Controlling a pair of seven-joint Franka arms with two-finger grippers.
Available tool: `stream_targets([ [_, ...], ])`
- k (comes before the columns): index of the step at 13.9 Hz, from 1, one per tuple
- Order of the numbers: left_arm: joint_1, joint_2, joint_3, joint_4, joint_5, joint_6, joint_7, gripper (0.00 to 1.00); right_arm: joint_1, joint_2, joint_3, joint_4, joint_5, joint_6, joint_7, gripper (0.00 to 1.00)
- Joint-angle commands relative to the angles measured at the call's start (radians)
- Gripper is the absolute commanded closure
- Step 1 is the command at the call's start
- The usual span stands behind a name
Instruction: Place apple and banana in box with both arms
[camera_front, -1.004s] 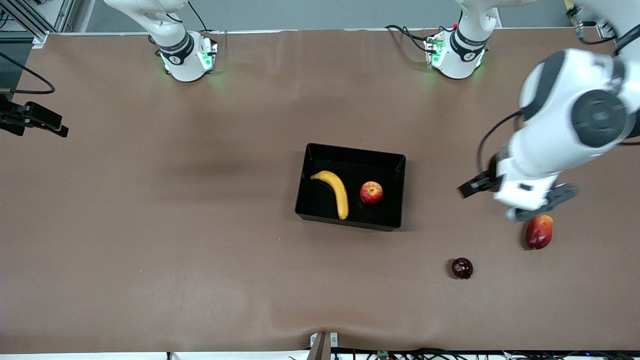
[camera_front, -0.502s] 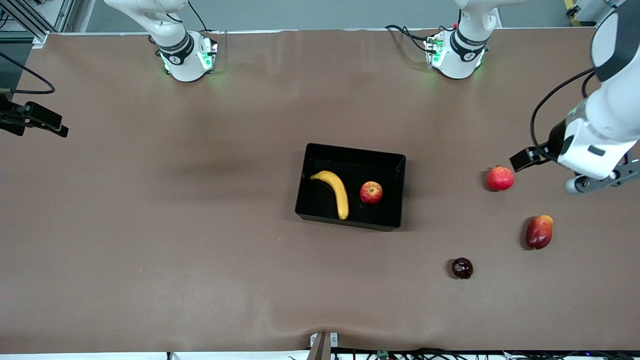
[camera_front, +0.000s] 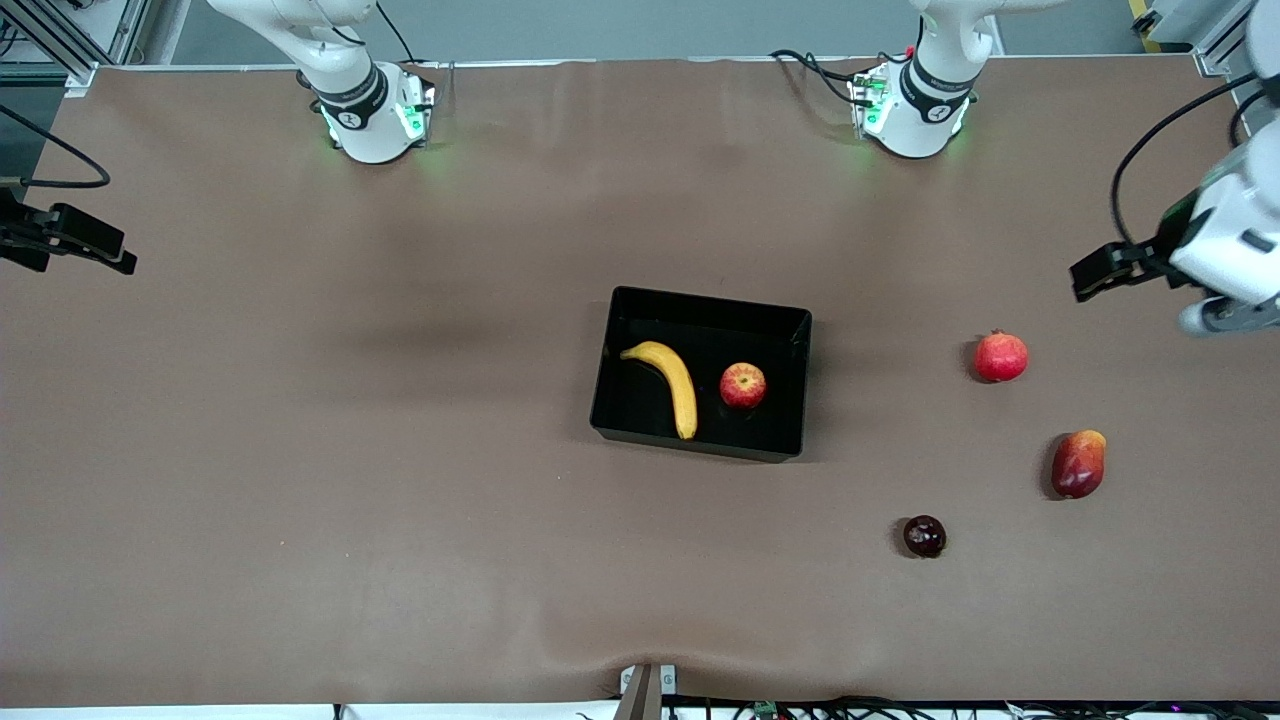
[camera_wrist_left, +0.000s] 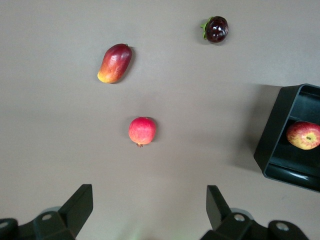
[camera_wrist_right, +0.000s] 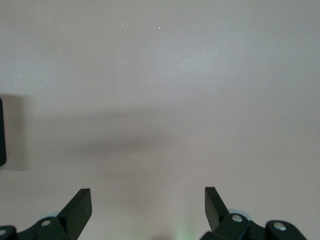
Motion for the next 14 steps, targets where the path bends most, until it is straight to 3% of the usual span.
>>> stream_targets([
  [1, -0.045, -0.064, 0.032, -0.063, -0.021, 0.004, 0.016, 0.0, -0.015, 0.002, 0.013, 0.014, -0.01, -0.01, 0.007, 0.0],
  [8, -0.084, -0.17, 0.063, -0.178, -0.062, 0.047, 0.016, 0.0, -0.017, 0.002, 0.013, 0.014, -0.01, -0.012, 0.005, 0.0],
  [14, -0.07, -0.159, 0.064, -0.137, -0.094, 0.044, 0.034, 0.0, -0.017, 0.002, 0.013, 0.014, -0.012, -0.01, 0.005, 0.0],
])
